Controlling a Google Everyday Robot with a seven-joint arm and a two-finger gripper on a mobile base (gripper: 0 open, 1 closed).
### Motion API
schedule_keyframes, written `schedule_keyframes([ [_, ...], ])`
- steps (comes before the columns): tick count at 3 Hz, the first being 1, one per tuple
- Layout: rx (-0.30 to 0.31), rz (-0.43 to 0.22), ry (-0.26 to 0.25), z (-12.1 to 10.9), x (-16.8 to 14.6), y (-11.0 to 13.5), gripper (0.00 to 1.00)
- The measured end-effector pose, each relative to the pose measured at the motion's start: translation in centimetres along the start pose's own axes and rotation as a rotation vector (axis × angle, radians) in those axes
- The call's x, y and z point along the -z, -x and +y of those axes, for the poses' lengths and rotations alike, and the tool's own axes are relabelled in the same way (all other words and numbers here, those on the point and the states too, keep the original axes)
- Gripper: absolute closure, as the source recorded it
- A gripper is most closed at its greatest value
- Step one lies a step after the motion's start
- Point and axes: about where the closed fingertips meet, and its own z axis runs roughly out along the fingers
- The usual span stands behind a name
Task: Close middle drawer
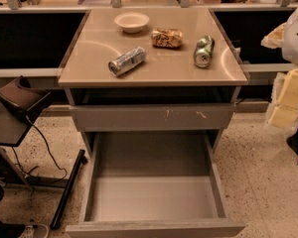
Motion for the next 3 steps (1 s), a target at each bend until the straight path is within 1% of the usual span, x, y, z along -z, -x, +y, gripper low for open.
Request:
schedule_keyframes([
  [1,0.0,0.0,0.0,0.0,0.0,0.0,0.0],
  [2,-0.016,-0.016,0.006,1.2,-1.5,-0.3,0.0],
  [3,-0.087,-0.087,0.037,4.4,-6.4,-0.3,0.0],
])
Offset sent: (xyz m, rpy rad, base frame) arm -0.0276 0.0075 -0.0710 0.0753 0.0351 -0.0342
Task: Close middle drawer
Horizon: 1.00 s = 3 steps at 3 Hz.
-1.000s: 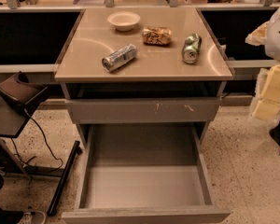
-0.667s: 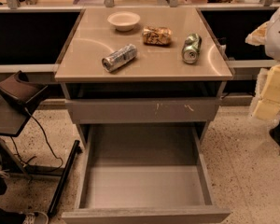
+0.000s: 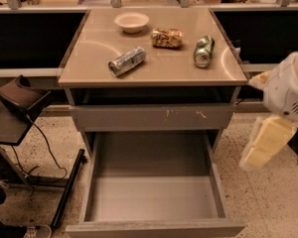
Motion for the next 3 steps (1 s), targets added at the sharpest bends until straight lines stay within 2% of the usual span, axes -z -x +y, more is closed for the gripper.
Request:
schedule_keyframes([
  [1,-0.042,-0.019,0.028,3.1,-6.2,-0.4,0.0],
  [2,-0.045,0.006,0.06,4.8,-8.5,-1.7,0.0],
  [3,-0.045,0.006,0.06,4.8,-8.5,-1.7,0.0],
])
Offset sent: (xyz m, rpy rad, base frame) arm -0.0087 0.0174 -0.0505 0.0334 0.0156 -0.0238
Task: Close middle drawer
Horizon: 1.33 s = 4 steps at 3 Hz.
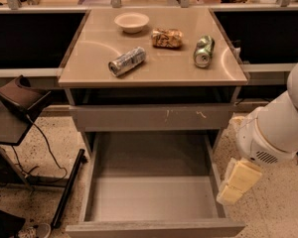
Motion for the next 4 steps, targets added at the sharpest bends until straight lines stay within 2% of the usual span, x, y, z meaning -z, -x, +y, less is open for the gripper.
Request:
schedule_keyframes([
  [1,0.002,-0.03,-0.006,0.8,-0.5,-0.3,0.0],
  [2,-0.009,-0.096,-0.002,3.8,-3.5,-2.0,0.0],
  [3,-0.029,-0.123,-0.039,7.2,-9.4,-6.0,0.0],
  [4,-0.029,-0.123,-0.039,7.2,-9.4,-6.0,0.0],
])
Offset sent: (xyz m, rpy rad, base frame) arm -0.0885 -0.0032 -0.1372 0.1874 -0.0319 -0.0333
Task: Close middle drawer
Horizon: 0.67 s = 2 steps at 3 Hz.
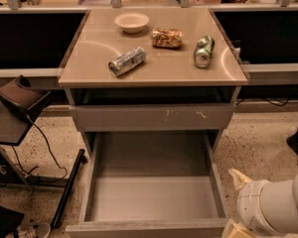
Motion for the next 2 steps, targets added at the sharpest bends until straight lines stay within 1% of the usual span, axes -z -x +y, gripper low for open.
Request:
schedule_keyframes([
  [1,0.023,-0.028,-0.003,1.7,-1.4,-0.3,0.0],
  [2,0.025,-0.089,-0.026,4.8,-4.8,-2.0,0.0],
])
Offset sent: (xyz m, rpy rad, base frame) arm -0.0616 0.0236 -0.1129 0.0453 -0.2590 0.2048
